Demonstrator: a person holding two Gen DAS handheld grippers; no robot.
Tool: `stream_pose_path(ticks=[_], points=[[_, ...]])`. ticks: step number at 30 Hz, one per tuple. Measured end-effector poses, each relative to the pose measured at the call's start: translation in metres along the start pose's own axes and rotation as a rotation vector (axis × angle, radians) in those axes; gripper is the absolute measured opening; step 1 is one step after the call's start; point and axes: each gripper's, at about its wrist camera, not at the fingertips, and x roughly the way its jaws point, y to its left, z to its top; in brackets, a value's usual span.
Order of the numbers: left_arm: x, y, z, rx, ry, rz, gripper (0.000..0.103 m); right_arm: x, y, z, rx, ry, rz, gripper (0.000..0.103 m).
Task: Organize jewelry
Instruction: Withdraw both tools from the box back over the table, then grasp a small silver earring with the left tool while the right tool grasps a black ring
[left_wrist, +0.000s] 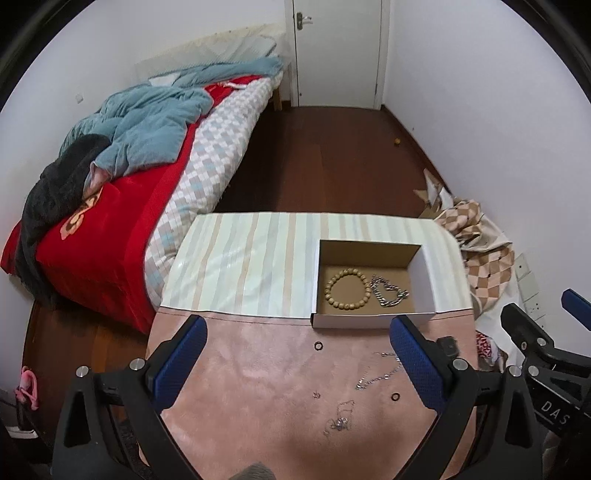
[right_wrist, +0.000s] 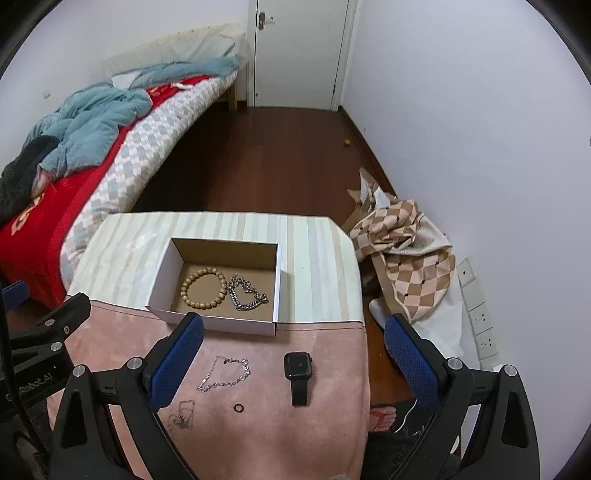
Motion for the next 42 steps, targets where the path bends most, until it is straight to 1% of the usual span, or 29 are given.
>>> stream_pose_path(ticks=[6,9,11,13,15,17,20,21,22,24,27,28,30,32,36,39,41,42], points=[[-0.025,0.001,-0.004,-0.011,-0.027,-0.016,0.101,-0.035,-0.005,-0.003,0.023,-0.054,0.014,0.100],[-0.028,0.003,-0.010,-0.022,-0.021,0.012,0.101,-0.047,-0.008,-0.006,0.039,-0.066,0.037,0.100],[-0.027,0.005,-0.018,-0.032,-0.028,0.032,0.101,-0.047,-0.011,-0.011,0.050,-0.058,0.050,0.100],[-0.020,0.008,-0.030,-0.040,-0.021,0.046,0.101,-0.041,-0.014,-0.020,0.062,-0.032,0.061,0.100],[-0.008,0.010,-0.042,-0.036,0.013,0.059,0.101,-0.023,-0.019,-0.037,0.084,0.024,0.086,0.100],[0.013,0.015,-0.059,-0.035,0.070,0.074,0.101,-0.002,-0.022,-0.054,0.106,0.088,0.116,0.100],[0.046,0.024,-0.086,-0.031,0.152,0.123,0.101,0.035,-0.022,-0.086,0.137,0.192,0.162,0.099],[0.059,0.027,-0.096,-0.029,0.185,0.142,0.101,0.048,-0.021,-0.098,0.145,0.220,0.178,0.096],[0.071,0.032,-0.104,-0.031,0.218,0.158,0.101,0.055,-0.021,-0.105,0.148,0.230,0.182,0.088],[0.089,0.038,-0.118,-0.038,0.260,0.186,0.101,0.073,-0.018,-0.122,0.148,0.256,0.182,0.078],[0.109,0.046,-0.131,-0.044,0.303,0.209,0.101,0.094,-0.015,-0.139,0.163,0.268,0.197,0.075],[0.114,0.048,-0.133,-0.045,0.310,0.215,0.101,0.098,-0.014,-0.140,0.165,0.270,0.202,0.071],[0.121,0.048,-0.134,-0.042,0.321,0.222,0.101,0.110,-0.012,-0.145,0.169,0.274,0.213,0.066],[0.126,0.048,-0.134,-0.035,0.322,0.228,0.101,0.123,-0.006,-0.148,0.163,0.276,0.228,0.064],[0.134,0.047,-0.133,-0.030,0.334,0.226,0.101,0.141,0.015,-0.152,0.115,0.284,0.233,0.058],[0.139,0.045,-0.132,-0.026,0.341,0.224,0.101,0.149,0.029,-0.150,0.083,0.282,0.233,0.056],[0.141,0.045,-0.132,-0.027,0.346,0.220,0.101,0.155,0.038,-0.152,0.057,0.284,0.226,0.052],[0.142,0.044,-0.132,-0.025,0.348,0.218,0.101,0.157,0.041,-0.153,0.049,0.285,0.228,0.048]])
